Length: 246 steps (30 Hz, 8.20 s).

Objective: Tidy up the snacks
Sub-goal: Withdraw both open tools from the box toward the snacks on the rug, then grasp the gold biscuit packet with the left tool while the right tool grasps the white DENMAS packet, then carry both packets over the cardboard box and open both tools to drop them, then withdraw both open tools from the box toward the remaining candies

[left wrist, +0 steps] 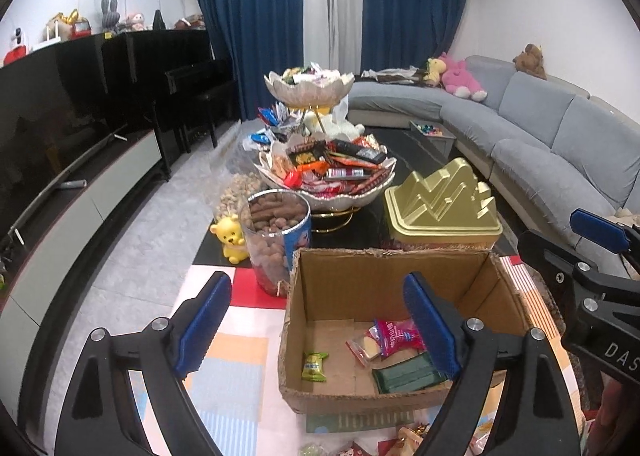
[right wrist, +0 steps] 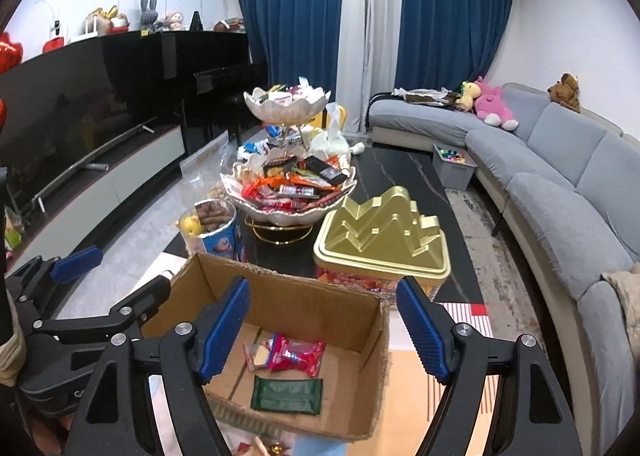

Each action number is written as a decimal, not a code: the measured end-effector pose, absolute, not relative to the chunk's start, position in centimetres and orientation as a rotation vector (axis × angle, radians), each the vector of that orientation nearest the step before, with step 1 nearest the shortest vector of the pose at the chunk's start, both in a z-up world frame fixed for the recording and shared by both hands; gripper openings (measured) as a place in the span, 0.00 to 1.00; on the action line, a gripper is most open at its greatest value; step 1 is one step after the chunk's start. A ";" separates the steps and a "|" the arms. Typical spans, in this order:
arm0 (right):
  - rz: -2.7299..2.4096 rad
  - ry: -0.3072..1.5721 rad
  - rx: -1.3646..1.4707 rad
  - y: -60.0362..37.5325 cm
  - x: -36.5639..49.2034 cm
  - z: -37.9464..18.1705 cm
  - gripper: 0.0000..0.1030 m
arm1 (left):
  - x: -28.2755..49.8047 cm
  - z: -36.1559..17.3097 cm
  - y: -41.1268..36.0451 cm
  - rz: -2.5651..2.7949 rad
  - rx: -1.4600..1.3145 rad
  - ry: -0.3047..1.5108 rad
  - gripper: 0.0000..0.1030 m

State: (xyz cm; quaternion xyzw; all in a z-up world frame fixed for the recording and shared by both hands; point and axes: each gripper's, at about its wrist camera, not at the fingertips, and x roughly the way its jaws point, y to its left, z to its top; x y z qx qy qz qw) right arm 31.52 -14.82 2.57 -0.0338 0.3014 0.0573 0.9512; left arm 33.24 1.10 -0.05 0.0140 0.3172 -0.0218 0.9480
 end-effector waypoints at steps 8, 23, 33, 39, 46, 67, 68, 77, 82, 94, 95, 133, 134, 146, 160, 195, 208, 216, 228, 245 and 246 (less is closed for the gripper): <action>0.107 0.575 -0.061 -15.5 28.8 4.4 0.74 | 30.6 2.2 0.9 -0.040 0.048 0.600 0.86; 0.080 0.551 -0.053 -17.8 24.8 5.2 0.74 | 25.8 3.2 -0.6 -0.054 0.058 0.575 0.87; 0.070 0.591 -0.054 -18.8 23.4 3.1 0.74 | 24.1 1.1 -1.6 -0.080 0.062 0.601 0.87; 0.062 0.637 -0.051 -19.0 22.4 0.9 0.74 | 22.8 -0.7 -2.4 -0.141 0.128 0.590 0.87; 0.044 0.709 -0.029 -19.1 21.2 -2.2 0.74 | 21.9 -2.8 -3.0 -0.205 0.214 0.612 0.87; 0.025 0.855 -0.057 -19.0 19.4 -9.5 0.74 | 21.3 -10.2 -5.0 -0.385 0.367 0.746 0.79; 0.024 0.859 -0.056 -19.1 19.4 -9.8 0.74 | 21.4 -10.5 -5.1 -0.393 0.372 0.749 0.79; 0.014 0.864 -0.050 -19.0 18.6 -12.5 0.74 | 21.4 -13.7 -5.7 -0.475 0.410 0.796 0.77; 0.018 0.871 -0.065 -19.0 18.7 -13.9 0.73 | 21.8 -15.3 -6.0 -0.502 0.442 0.808 0.71; 0.045 0.907 -0.055 -19.2 19.5 -17.0 0.59 | 22.6 -17.9 -6.8 -0.559 0.490 0.837 0.63; 0.048 0.911 -0.053 -19.3 19.6 -17.3 0.59 | 22.7 -18.1 -6.8 -0.560 0.491 0.841 0.62; 0.084 0.847 0.019 -20.5 18.9 -15.0 0.32 | 20.7 -14.9 -6.2 -0.415 0.390 0.832 0.38; 0.083 0.842 0.020 -20.7 18.8 -14.8 0.32 | 20.6 -14.7 -6.2 -0.402 0.388 0.832 0.38; 0.089 0.773 0.038 -21.0 17.7 -11.3 0.32 | 19.2 -11.6 -5.1 -0.290 0.295 0.818 0.37; 0.114 0.706 0.044 -20.1 17.0 -7.6 0.32 | 19.3 -7.1 -4.3 -0.194 0.241 0.747 0.38; 0.153 0.557 0.043 -17.8 26.0 0.3 0.32 | 28.9 -0.3 -3.1 -0.153 0.198 0.634 0.38; 0.157 0.602 0.052 -17.7 30.5 -2.0 0.32 | 33.1 -2.4 -2.5 -0.160 0.189 0.661 0.38; 0.185 0.658 0.054 -17.4 33.2 -3.8 0.33 | 34.7 -4.2 -2.4 -0.165 0.171 0.698 0.42; 0.133 0.610 0.041 -18.2 32.7 -2.5 0.69 | 33.7 -3.6 -1.6 -0.132 0.165 0.679 0.73; 0.091 0.514 0.023 -19.5 27.1 2.6 0.69 | 28.7 1.5 -2.9 -0.144 0.183 0.585 0.74; 0.089 0.511 0.022 -19.6 26.8 2.8 0.69 | 28.3 1.8 -3.0 -0.146 0.185 0.581 0.74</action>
